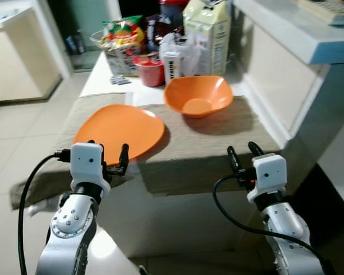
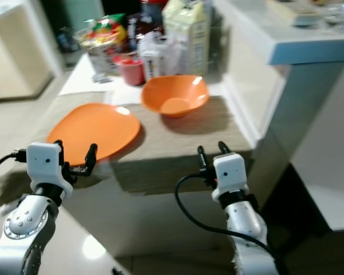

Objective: Setting the table

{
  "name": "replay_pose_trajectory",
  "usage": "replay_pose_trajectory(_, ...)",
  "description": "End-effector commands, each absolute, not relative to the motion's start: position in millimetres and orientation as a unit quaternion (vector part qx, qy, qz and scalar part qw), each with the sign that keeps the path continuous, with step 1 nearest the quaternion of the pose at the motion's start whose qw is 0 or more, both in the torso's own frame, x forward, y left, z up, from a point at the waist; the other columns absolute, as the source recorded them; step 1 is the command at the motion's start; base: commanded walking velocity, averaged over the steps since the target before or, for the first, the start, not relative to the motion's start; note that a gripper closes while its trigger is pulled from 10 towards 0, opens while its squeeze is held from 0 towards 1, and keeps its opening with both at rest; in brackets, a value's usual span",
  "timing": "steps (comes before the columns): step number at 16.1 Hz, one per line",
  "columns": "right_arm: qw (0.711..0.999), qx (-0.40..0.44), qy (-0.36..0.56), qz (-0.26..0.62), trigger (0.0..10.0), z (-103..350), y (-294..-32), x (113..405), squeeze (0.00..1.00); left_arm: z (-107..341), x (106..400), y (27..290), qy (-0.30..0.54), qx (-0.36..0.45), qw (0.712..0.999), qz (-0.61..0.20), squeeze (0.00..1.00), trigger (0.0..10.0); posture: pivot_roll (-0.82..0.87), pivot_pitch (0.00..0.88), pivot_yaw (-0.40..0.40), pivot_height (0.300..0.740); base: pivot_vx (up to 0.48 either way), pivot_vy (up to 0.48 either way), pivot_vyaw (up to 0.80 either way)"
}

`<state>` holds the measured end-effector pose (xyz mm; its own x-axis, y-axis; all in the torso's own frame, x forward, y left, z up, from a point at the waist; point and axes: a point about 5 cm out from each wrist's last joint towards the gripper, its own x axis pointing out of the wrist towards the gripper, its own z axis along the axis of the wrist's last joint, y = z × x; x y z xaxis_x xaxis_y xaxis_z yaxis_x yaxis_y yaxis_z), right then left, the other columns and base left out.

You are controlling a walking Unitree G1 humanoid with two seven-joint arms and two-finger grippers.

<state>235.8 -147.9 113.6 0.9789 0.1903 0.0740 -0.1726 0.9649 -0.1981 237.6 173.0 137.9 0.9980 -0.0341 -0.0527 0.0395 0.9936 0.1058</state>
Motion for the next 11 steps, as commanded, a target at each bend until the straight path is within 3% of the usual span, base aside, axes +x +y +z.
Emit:
replay_pose_trajectory(1, 0.990, -0.093, -0.049, 0.089, 10.0, 114, -149, 237, 0.00, 142, 245, 177, 0.030, 0.062, 0.998, -0.015, 0.00, 10.0, -0.12, 0.000, 0.105, 0.740, 0.000, 0.000, 0.00)
replay_pose_trajectory(6, 0.991, -0.091, -0.051, 0.088, 10.0, 112, -148, 238, 0.00, 166, 274, 194, 0.021, 0.052, 0.998, -0.011, 0.00, 10.0, -0.12, 0.000, 0.116, 0.740, 0.000, 0.000, 0.00)
replay_pose_trajectory(7, 0.991, -0.090, -0.051, 0.087, 10.0, 112, -149, 237, 0.00, 172, 275, 195, 0.001, 0.039, 0.999, -0.010, 0.00, 0.0, -0.12, 0.000, 0.120, 0.740, 0.000, 0.000, 0.00)
replay_pose_trajectory(11, 0.991, -0.090, -0.052, 0.086, 10.0, 112, -148, 237, 0.00, 171, 280, 201, 0.015, 0.045, 0.999, 0.009, 0.00, 0.0, -0.12, 0.000, 0.122, 0.740, 0.000, 0.000, 0.00)
